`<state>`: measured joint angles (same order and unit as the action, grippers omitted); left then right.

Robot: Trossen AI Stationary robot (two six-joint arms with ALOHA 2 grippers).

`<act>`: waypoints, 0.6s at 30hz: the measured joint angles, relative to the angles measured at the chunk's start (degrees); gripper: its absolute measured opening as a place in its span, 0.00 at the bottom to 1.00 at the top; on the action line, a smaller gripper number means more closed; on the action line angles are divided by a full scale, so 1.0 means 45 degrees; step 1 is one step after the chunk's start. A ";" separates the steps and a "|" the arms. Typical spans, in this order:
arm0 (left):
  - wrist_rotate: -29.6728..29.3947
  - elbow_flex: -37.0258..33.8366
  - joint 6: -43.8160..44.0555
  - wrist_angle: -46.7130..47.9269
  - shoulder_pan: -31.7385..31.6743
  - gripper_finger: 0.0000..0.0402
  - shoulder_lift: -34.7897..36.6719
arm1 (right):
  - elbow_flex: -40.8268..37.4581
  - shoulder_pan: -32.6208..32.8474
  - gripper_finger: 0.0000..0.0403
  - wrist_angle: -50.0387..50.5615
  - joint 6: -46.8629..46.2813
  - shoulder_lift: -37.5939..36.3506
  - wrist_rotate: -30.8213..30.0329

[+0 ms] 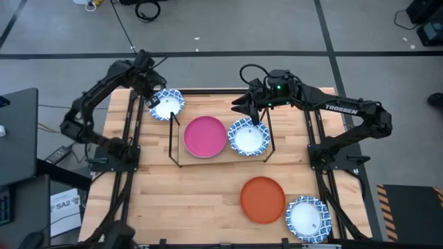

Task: Place and stack plates onto a shelf
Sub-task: Stack the white and blue patterned bowl on top of the white and blue patterned bowl on the shelf

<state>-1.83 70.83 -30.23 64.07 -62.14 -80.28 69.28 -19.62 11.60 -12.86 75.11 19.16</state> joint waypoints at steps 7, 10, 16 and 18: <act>-0.0361 0.0000 0.1303 -0.1930 -0.0299 0.02 -0.1855 | 0.0000 0.0000 0.37 0.0419 0.0000 0.0000 0.0000; -0.0876 0.0000 0.1774 -0.2677 -0.0345 0.02 -0.2506 | 0.0000 0.0000 0.37 0.0681 0.0000 0.0000 0.0000; -0.1075 0.0000 0.2200 -0.3227 -0.0572 0.17 -0.3485 | 0.0000 0.0034 0.37 0.0811 0.0000 0.0000 0.0005; -0.1209 0.0000 0.2252 -0.3256 -0.0666 0.24 -0.3727 | 0.0000 0.0034 0.37 0.0816 0.0000 0.0000 0.0005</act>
<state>-7.27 70.83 -20.10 49.41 -65.14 -97.05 69.28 -19.46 15.27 -12.86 75.11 19.18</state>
